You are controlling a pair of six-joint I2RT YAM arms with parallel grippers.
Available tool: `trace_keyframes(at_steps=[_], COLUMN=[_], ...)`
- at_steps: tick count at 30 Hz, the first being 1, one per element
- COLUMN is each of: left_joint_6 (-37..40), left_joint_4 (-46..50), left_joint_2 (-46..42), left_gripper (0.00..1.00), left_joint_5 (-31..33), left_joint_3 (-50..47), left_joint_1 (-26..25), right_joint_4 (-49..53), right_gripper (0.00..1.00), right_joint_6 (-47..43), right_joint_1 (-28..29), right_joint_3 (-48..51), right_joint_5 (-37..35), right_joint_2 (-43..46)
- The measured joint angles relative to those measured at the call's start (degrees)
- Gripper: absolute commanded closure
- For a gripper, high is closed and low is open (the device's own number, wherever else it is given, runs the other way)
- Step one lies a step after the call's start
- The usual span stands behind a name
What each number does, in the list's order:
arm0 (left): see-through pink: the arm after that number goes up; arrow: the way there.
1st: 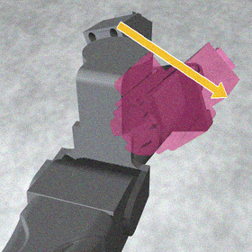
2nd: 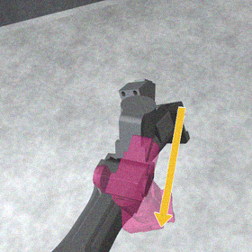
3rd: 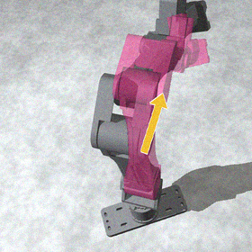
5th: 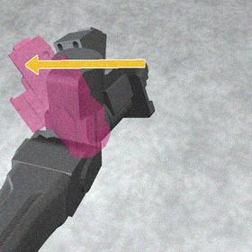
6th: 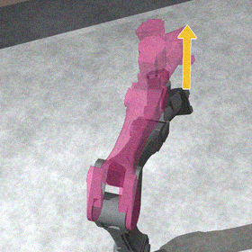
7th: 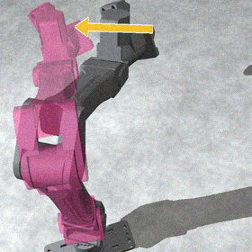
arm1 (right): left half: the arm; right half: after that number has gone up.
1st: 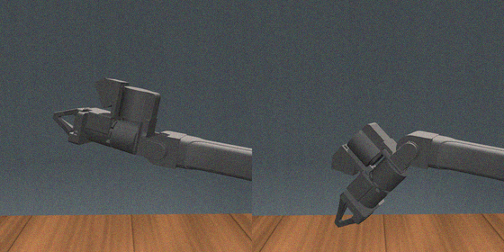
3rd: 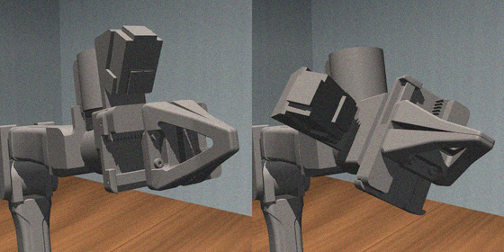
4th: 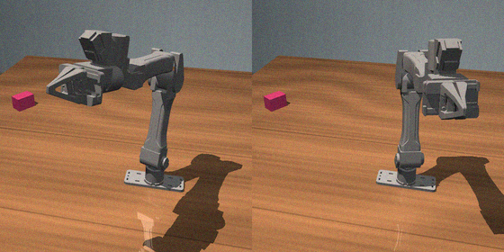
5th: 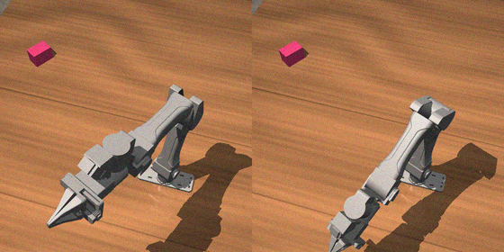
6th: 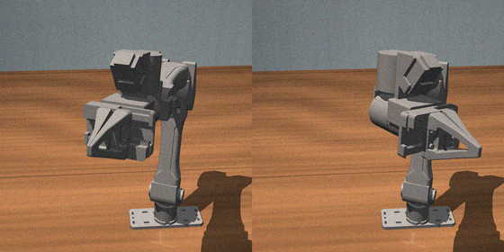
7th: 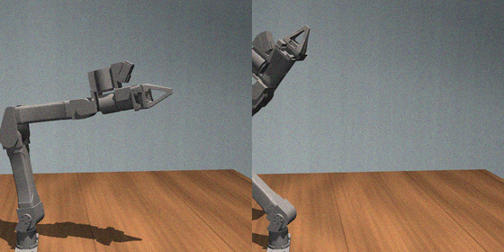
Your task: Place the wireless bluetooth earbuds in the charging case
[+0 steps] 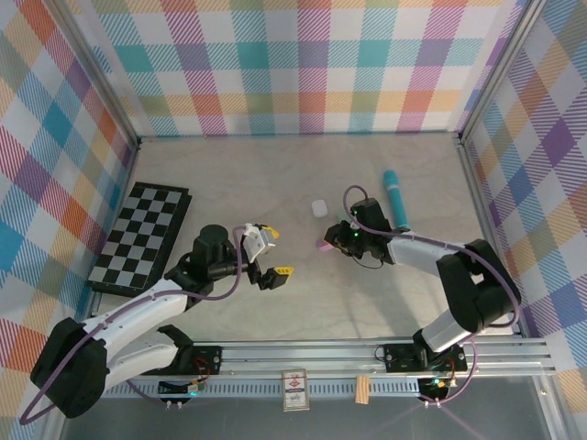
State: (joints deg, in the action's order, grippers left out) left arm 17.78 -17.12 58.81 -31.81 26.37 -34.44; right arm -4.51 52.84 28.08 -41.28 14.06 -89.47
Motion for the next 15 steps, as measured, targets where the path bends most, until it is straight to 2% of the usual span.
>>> trace_keyframes(at_steps=[2, 4, 8, 12, 15], left_joint_6=[0.1, 0.1, -0.5, -3.1, -4.7], left_joint_4=[0.5, 0.7, 0.5, -0.9, -0.9], left_joint_2=[0.0, 0.0, -0.1, -1.8, -4.0], left_gripper=[0.0, 0.0, 0.0, 0.0, 0.0], left_joint_5=[0.0, 0.0, 3.1, 12.3, 21.0], left_joint_3=[0.0, 0.0, 0.0, -0.9, -1.6], left_joint_1=[0.0, 0.0, 0.0, 0.1, 1.0], right_joint_4=[-0.4, -0.5, -0.3, 3.6, 8.3], right_gripper=[0.74, 0.67, 0.38, 0.15, 0.04], right_joint_6=[0.0, -0.2, -1.3, -4.3, -8.1], right_joint_1=[0.0, 0.0, 0.0, 0.0, 0.0], right_joint_3=[0.3, 0.4, 0.4, 0.4, 0.0], right_joint_5=[-0.6, -1.2, -3.3, -7.7, -12.7], right_joint_2=[-1.3, -2.1, -2.2, 0.0, 4.4])
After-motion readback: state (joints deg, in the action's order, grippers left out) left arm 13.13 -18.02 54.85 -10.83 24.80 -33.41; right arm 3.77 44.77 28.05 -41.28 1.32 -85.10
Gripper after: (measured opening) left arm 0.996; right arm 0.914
